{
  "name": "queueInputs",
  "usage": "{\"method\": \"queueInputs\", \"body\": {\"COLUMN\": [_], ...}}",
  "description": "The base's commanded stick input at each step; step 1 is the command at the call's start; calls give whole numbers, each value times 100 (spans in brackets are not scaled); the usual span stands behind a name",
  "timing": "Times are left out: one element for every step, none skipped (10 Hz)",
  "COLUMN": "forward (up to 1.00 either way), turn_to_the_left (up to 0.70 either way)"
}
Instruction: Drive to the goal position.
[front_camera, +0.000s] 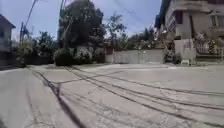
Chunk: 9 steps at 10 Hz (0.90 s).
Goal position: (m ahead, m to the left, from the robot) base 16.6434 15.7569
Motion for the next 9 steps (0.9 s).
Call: {"method": "queueInputs", "body": {"forward": [100, 100, 100, 100, 100, 100, 100, 100, 100], "turn_to_the_left": [1, 1, 1, 1, 1, 1, 1, 1, 1]}}
